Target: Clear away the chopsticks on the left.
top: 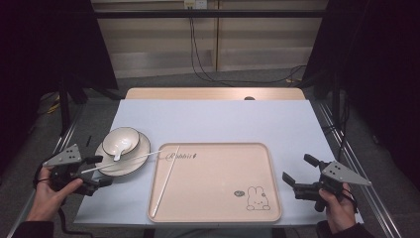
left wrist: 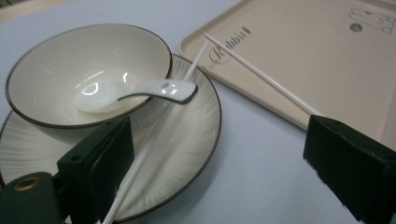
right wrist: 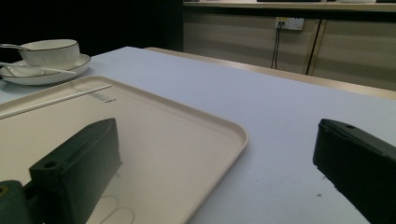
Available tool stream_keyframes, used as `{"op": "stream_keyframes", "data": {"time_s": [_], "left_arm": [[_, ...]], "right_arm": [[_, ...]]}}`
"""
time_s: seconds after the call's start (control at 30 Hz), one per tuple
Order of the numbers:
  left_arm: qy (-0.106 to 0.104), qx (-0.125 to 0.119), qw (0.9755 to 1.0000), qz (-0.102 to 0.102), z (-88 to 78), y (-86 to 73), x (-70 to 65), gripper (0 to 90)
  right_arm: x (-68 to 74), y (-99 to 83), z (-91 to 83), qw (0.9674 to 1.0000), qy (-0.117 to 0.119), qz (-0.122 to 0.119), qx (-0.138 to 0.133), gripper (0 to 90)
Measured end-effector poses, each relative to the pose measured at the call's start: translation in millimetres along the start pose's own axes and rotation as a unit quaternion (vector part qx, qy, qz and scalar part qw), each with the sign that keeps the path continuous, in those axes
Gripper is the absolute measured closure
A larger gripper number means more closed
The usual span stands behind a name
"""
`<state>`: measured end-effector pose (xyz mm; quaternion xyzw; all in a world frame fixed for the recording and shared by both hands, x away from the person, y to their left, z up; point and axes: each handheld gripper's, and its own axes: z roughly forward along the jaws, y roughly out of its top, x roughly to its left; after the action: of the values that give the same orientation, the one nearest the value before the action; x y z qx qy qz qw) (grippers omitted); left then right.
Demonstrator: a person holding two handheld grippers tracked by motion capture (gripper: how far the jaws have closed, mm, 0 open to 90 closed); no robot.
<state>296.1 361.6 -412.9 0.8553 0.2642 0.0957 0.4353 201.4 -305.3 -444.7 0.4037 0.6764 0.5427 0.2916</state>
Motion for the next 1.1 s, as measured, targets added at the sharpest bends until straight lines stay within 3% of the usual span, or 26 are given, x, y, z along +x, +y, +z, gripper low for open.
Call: {"op": "stream_keyframes", "data": {"time_s": [0.07,0.2,0.37,0.6,0.73,0.93,1.0,1.1], "left_arm": [[-0.009,0.014,0.9998,0.008,2.0,-0.4,5.0,8.6],[0.008,0.040,0.9991,0.007,9.6,-2.0,14.8,10.9],[0.008,0.056,0.9978,0.035,16.2,-1.0,23.3,26.2],[0.009,0.082,0.9955,0.048,24.0,1.1,32.8,53.8],[0.010,0.097,0.9941,0.048,28.1,-3.0,37.7,58.2],[0.009,0.095,0.9940,0.052,35.3,-4.5,37.6,67.0],[0.007,0.110,0.9923,0.057,37.0,-2.1,37.6,69.7],[0.003,0.114,0.9916,0.062,41.4,-0.7,36.3,72.5]], "right_arm": [[0.0,0.0,0.1,1.0000,0.000,0.000,0.000,0.5],[0.1,-0.1,0.0,1.0000,0.001,0.000,0.001,0.5],[-0.1,-0.2,0.1,1.0000,0.001,0.000,0.001,0.5],[-0.1,-0.3,-0.5,1.0000,0.002,0.001,0.001,0.5],[-0.2,-0.3,-0.5,1.0000,0.002,0.001,0.001,0.5],[-0.2,-0.3,-0.6,1.0000,0.001,0.001,0.001,0.5],[-0.1,-0.3,-0.5,1.0000,0.002,0.000,0.002,0.5],[-0.1,-0.4,-0.6,1.0000,0.000,0.001,0.000,0.5]]}}
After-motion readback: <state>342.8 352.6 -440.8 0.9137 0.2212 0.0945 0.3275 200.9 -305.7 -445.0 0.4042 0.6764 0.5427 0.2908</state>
